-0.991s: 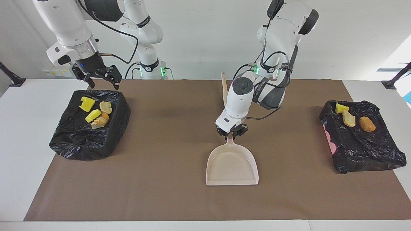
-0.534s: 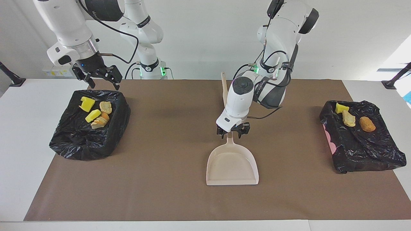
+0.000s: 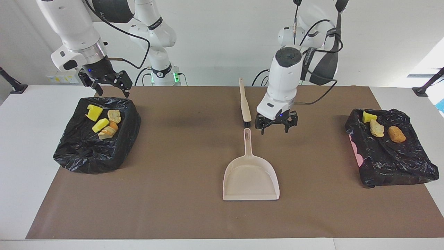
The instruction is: Sweep and dump trash in bin
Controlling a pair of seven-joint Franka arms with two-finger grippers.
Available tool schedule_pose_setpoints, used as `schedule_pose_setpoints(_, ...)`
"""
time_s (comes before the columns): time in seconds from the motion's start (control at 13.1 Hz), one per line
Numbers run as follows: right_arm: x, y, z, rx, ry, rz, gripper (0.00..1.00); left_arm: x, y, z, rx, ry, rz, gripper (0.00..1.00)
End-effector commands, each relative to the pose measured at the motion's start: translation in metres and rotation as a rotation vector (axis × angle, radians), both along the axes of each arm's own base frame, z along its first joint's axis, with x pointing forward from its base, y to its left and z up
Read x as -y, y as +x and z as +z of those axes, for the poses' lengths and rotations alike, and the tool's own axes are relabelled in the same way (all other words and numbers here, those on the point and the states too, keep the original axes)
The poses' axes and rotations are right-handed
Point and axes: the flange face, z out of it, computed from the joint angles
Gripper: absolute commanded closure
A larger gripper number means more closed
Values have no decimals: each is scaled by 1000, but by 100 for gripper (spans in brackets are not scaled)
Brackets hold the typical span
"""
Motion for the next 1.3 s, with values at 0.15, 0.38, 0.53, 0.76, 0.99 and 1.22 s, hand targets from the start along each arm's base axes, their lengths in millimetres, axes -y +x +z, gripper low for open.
schedule_pose_setpoints(0.15, 0, -4, 3, 1, 21, 16, 0, -105, -38, 84, -18, -53, -57, 0)
schedule_pose_setpoints(0.38, 0, -4, 3, 1, 21, 16, 0, -146, -44, 133, 5, -61, -69, 0)
schedule_pose_setpoints(0.53, 0, -4, 3, 1, 21, 16, 0, -164, -44, 157, -5, -60, -75, 0)
schedule_pose_setpoints(0.76, 0, -4, 3, 1, 20, 16, 0, -168, -40, 153, -49, -61, -74, 0)
schedule_pose_setpoints(0.99, 0, -4, 3, 1, 21, 16, 0, -177, -42, 158, -44, -67, -57, 0)
schedule_pose_setpoints(1.22, 0, -4, 3, 1, 21, 16, 0, -191, -43, 158, -42, -66, -34, 0)
